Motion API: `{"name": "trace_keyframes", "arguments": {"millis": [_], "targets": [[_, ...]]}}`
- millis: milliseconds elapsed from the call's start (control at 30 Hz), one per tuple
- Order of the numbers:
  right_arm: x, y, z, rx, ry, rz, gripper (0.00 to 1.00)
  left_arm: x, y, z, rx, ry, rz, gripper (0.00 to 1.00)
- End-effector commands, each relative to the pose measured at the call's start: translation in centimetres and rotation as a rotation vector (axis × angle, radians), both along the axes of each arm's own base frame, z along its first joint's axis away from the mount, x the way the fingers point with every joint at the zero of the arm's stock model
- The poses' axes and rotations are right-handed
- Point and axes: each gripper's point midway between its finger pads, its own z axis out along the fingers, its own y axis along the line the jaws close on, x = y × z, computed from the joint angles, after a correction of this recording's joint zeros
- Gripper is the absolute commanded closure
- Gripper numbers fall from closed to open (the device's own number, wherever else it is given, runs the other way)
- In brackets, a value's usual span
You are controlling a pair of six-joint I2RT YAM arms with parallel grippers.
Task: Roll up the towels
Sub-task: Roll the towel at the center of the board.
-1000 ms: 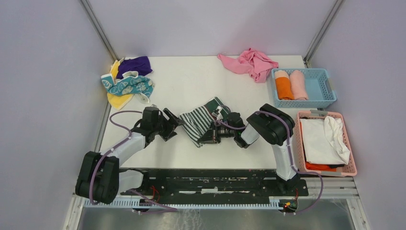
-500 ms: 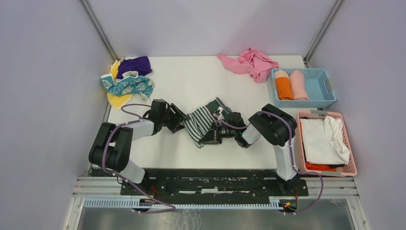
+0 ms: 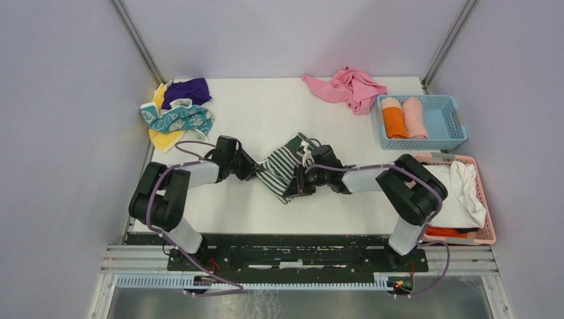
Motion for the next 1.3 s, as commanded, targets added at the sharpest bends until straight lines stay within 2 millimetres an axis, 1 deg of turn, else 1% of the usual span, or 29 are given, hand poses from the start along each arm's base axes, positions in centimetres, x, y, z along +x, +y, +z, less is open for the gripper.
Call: {"name": "trace_keyframes", "arguments": {"millis": [0,33,133,200,300,367,400,433,500,567,733,867,900,1100,1200,1233,1267], "targets": [[-1.6,-3.1,0.1,-0.301,-0.176,0.114,0.68,-3.3,3.1,-3.7,0.229,0.140,-0.022,0.77],[-1.3,-3.3,0.8,-0.347,-0.237,0.121,0.65,-3.5,3.1,-3.6,0.243,0.145,-0.031,0.78],[-0.2,-3.7,3.4,-0.477,-0.446,0.127,0.60,-3.8,3.1,-3.3,0.279,0.153,-0.038,0.78],[0.1,-3.3,5.3,-0.537,-0.577,0.140,0.58,-3.8,2.8,-2.9,0.286,0.148,-0.041,0.78],[0.2,-1.7,8.0,-0.597,-0.773,0.167,0.53,-3.8,2.3,-2.7,0.300,0.142,-0.048,0.78],[-0.1,-0.3,8.8,-0.627,-0.861,0.181,0.49,-3.8,2.0,-2.6,0.302,0.138,-0.047,0.77],[-0.2,0.3,8.9,-0.647,-0.893,0.190,0.44,-3.8,1.8,-2.5,0.300,0.135,-0.050,0.77],[-0.3,0.9,9.0,-0.666,-0.925,0.197,0.42,-3.8,1.7,-2.4,0.301,0.133,-0.053,0.77],[-0.4,1.9,9.0,-0.702,-0.987,0.210,0.41,-3.8,1.4,-2.3,0.301,0.128,-0.055,0.77],[-0.3,2.6,8.4,-0.738,-1.019,0.221,0.40,-3.8,1.1,-2.1,0.304,0.117,-0.060,0.77],[0.3,3.1,6.0,-0.824,-1.043,0.250,0.40,-3.8,0.8,-2.1,0.305,0.109,-0.063,0.77],[1.0,2.6,3.7,-0.907,-1.051,0.260,0.40,-3.9,0.8,-2.3,0.305,0.109,-0.062,0.76],[1.1,2.4,2.8,-0.931,-1.047,0.273,0.40,-3.9,0.8,-2.3,0.304,0.108,-0.062,0.76],[0.9,1.7,-1.2,-1.007,-0.994,0.353,0.39,-4.1,0.9,-2.6,0.312,0.108,-0.071,0.74],[0.9,1.0,-3.1,-1.025,-0.926,0.372,0.44,-4.0,1.0,-2.5,0.320,0.097,-0.074,0.70],[0.9,0.5,-3.5,-1.034,-0.903,0.377,0.48,-3.9,1.1,-2.4,0.324,0.092,-0.074,0.68],[1.1,0.3,-3.7,-1.035,-0.881,0.376,0.55,-3.8,1.1,-2.3,0.326,0.083,-0.073,0.65]]}}
